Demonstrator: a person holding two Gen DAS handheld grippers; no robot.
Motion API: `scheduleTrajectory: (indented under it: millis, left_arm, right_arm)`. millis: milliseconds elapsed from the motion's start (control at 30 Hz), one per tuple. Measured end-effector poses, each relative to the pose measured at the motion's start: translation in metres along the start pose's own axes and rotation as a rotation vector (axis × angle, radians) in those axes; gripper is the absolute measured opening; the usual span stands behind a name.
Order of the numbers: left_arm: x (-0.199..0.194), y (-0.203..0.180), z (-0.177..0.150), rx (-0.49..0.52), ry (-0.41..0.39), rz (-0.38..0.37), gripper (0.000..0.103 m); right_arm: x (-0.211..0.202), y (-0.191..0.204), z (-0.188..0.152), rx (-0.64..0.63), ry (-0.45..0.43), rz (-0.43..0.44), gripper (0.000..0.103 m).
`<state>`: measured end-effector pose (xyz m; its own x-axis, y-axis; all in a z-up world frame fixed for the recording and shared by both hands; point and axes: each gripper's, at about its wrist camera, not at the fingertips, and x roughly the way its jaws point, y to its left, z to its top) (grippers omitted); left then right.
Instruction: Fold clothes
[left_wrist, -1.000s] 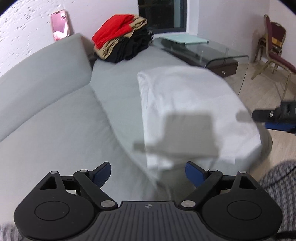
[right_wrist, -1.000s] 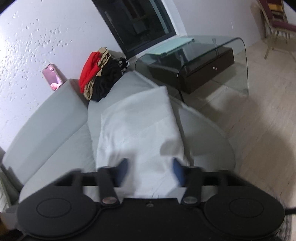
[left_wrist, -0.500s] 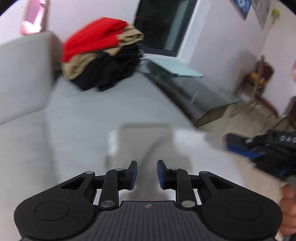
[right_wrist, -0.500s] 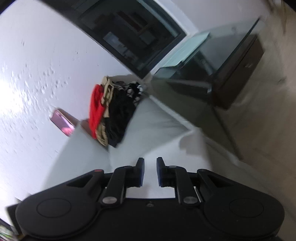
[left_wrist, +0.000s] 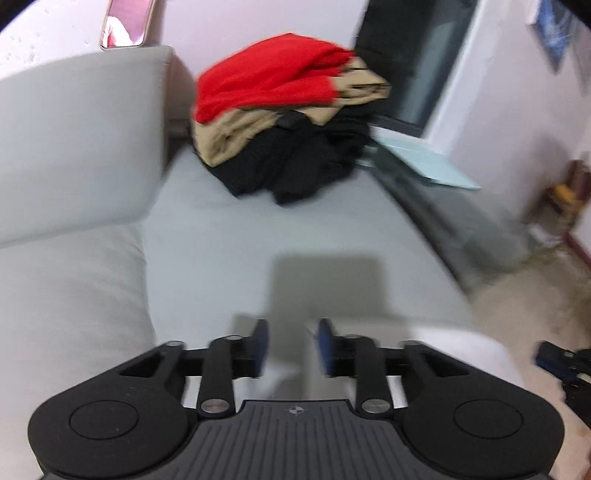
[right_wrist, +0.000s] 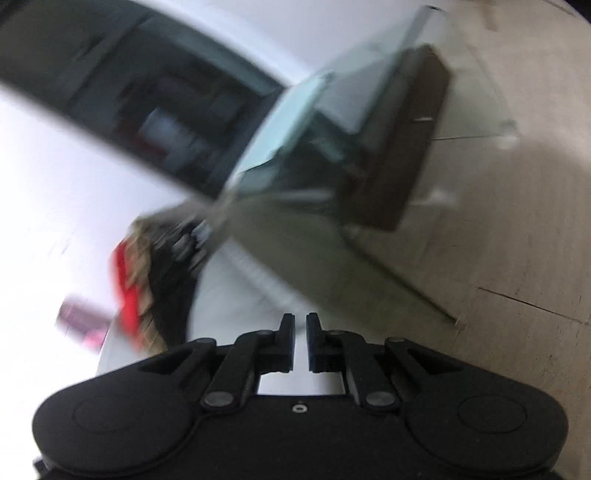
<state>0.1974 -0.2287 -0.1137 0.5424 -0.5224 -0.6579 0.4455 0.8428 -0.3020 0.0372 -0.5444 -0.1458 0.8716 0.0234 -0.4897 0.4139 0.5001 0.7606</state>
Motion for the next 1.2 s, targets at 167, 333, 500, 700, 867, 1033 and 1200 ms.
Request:
scheduleTrajectory:
  millis: [167,333,500,700,867,1033,1200]
  left_arm:
    - [-0.004,-0.031,-0.052,0.150,0.165,0.045,0.057]
    - [-0.063,-0.051,-0.069,0.170,0.209,0.184,0.065]
    - [-0.137,-0.088,-0.084,0.259,0.112,0.270,0.092]
    - [-0.184,-0.098,-0.080,0.185,0.124,0.225,0.099]
    - [-0.210,-0.109,-0.088,0.184,0.134,0.269,0.102]
    - [-0.228,-0.112,-0.095,0.160,0.167,0.252,0.102]
    - [-0.226,-0.112,-0.098,0.153,0.184,0.237,0.102]
  right_arm:
    - [-0.041,0.015,-0.053,-0.155,0.128,-0.087,0.010]
    - [-0.097,0.032,-0.080,-0.257,0.150,-0.238,0.029]
    - [-0.159,0.072,-0.106,-0.441,0.157,-0.206,0.065]
    - [-0.201,0.118,-0.120,-0.587,0.129,-0.269,0.080]
    - [-0.215,0.146,-0.123,-0.664,0.160,-0.322,0.087]
    - [-0.222,0.160,-0.124,-0.670,0.192,-0.395,0.089]
    - [-0.223,0.162,-0.128,-0.661,0.178,-0.477,0.093]
